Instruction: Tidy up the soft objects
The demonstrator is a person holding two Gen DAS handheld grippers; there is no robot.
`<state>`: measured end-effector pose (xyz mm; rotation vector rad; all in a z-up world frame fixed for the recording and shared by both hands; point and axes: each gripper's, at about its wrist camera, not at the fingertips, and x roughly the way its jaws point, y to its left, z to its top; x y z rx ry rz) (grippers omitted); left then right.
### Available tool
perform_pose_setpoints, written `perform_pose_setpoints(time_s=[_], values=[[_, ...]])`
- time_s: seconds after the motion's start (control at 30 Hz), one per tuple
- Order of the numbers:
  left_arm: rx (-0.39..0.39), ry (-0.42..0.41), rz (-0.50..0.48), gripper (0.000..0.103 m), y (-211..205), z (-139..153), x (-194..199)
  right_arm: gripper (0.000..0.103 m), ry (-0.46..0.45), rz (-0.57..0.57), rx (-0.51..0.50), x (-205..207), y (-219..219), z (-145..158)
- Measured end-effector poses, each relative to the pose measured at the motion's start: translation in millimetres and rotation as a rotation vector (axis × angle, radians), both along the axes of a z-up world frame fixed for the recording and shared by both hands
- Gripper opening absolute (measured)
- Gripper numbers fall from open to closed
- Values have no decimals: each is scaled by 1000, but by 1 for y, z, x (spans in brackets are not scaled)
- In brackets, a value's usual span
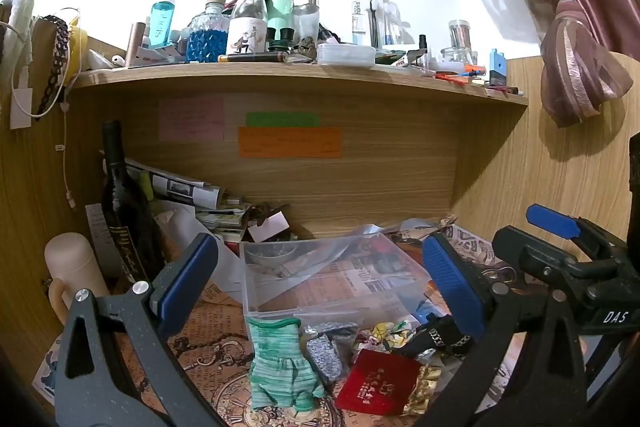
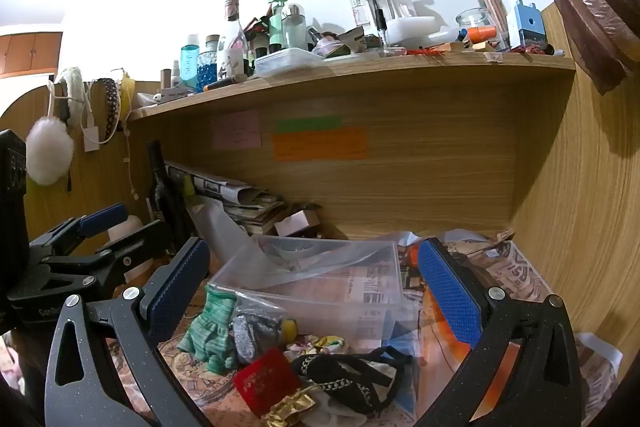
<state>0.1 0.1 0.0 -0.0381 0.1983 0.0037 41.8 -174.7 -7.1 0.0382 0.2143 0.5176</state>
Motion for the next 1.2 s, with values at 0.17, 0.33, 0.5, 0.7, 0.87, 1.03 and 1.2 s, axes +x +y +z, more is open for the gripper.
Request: perform_pose_setpoints(time_s=[0.17, 0.33, 0.5, 0.7, 0.87, 1.03, 1.2], values=[[1, -2, 1, 103, 1, 0, 0, 103, -2, 0, 1, 0, 1, 1], [3, -4, 0, 103, 0, 0, 0, 103, -1, 0, 2, 0, 0, 1], [3, -4, 1, 103, 0, 0, 0, 103, 0, 0, 2, -1, 0, 1], [3, -5, 0, 103, 0, -1, -1, 103, 1, 0, 3, -1, 0, 1], [2, -5, 0, 103, 1, -3, -3, 103, 1, 1, 5, -1, 0, 1], [3, 12, -4, 103, 2, -7, -3, 103, 4, -3, 3, -1, 1, 0], [-7, 71, -7, 103, 5, -23, 8, 103, 37, -24, -7, 6, -1, -5]])
